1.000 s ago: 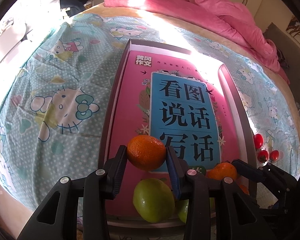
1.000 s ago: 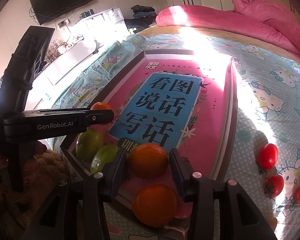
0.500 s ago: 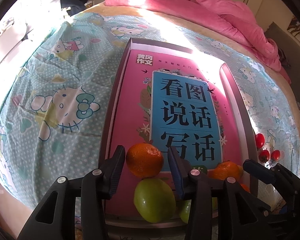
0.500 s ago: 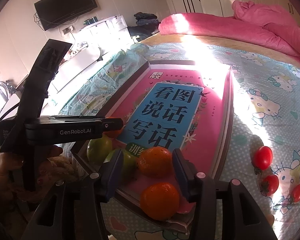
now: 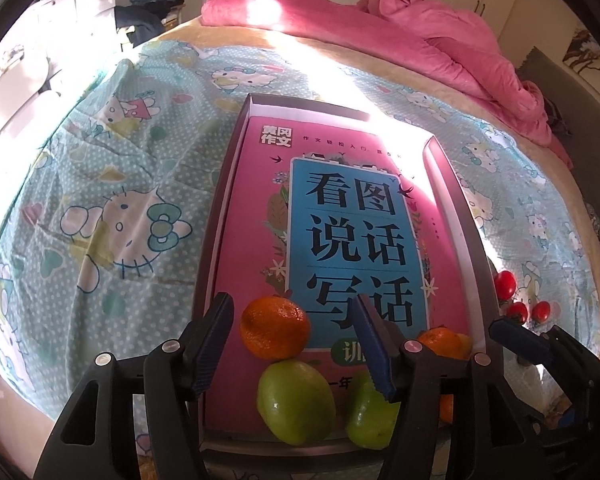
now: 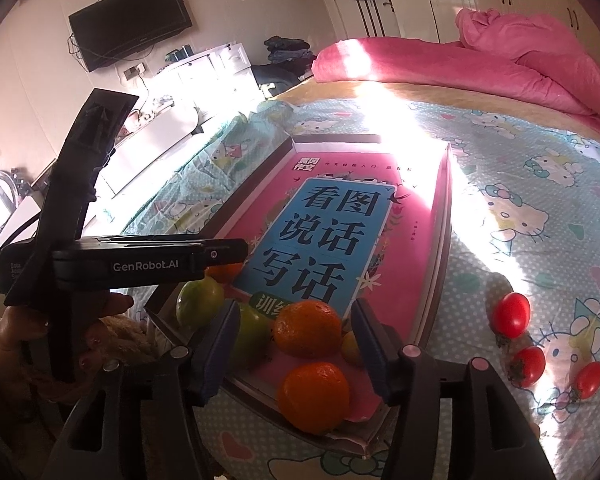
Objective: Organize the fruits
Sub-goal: 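Open the left tool to set the small orange down while the right tool releases the large orange, then move both open tools from the workbook toward the red tomatoes on the sheet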
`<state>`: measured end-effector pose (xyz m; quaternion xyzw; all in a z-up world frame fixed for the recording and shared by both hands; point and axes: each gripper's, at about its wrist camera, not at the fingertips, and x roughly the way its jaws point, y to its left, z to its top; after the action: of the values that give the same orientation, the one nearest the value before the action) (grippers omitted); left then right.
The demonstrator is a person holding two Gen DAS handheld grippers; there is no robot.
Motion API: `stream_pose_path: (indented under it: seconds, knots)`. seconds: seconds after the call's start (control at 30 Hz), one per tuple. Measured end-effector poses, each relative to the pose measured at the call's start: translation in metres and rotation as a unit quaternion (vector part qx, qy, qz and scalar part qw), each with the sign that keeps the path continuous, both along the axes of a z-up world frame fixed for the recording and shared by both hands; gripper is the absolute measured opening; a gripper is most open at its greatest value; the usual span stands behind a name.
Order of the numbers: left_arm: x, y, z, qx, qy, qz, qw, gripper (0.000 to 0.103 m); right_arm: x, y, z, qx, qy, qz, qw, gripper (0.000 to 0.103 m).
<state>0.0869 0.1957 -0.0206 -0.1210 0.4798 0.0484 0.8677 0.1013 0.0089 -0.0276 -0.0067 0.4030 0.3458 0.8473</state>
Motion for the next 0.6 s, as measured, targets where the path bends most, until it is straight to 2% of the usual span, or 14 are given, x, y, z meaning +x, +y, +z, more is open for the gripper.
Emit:
stream_pose_path:
  seconds: [0.5, 0.6]
  knots:
    - [-0.004, -0.016, 0.014, 0.022, -0.034, -0.028, 0.9988, 0.071, -0.007, -0.017, 0.014, 0.006, -0.030, -0.026, 0.999, 0.069]
    - [-0.005, -0.016, 0.017, 0.020, -0.043, -0.029, 0.9984, 0.078, -0.009, -0.021, 0.016, 0.006, -0.034, -0.034, 0.999, 0.071]
